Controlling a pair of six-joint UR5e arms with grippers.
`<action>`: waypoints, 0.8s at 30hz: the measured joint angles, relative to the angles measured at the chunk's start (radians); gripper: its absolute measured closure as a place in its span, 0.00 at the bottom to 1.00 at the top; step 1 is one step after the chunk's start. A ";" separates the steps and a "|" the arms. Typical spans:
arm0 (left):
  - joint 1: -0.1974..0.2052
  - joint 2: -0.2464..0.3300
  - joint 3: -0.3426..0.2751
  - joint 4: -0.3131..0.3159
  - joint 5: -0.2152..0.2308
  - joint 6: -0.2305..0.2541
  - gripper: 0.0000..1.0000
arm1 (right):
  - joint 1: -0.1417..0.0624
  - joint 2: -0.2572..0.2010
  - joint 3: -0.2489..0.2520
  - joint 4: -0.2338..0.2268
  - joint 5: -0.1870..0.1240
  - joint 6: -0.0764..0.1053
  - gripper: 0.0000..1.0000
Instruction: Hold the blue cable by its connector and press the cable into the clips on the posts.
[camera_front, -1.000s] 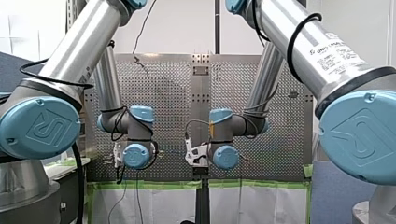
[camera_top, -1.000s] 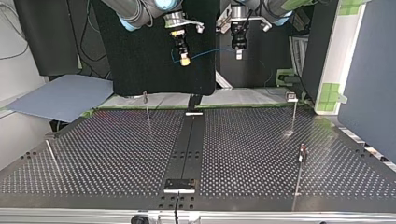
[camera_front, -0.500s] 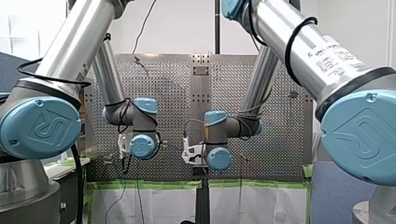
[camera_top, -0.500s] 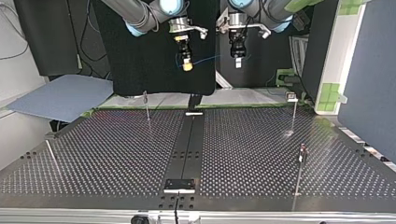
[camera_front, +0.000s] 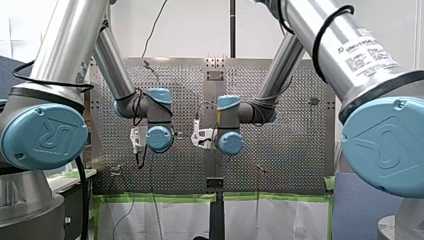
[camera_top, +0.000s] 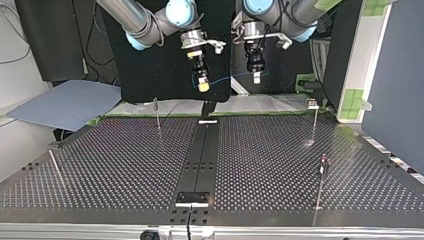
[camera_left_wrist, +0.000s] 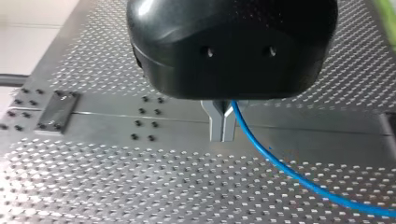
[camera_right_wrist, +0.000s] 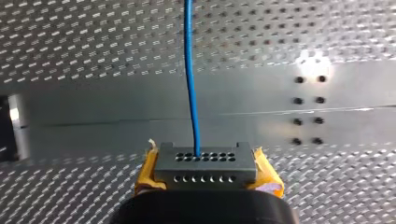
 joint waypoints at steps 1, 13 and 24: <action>0.000 0.011 0.010 -0.010 -0.003 0.000 1.00 | -0.002 -0.007 -0.007 0.007 -0.007 0.002 1.00; 0.007 0.118 0.115 -0.117 -0.033 -0.020 1.00 | -0.014 -0.105 -0.104 0.105 -0.065 0.008 1.00; 0.032 0.208 0.203 -0.208 -0.040 -0.059 1.00 | -0.035 -0.203 -0.202 0.203 -0.082 0.007 1.00</action>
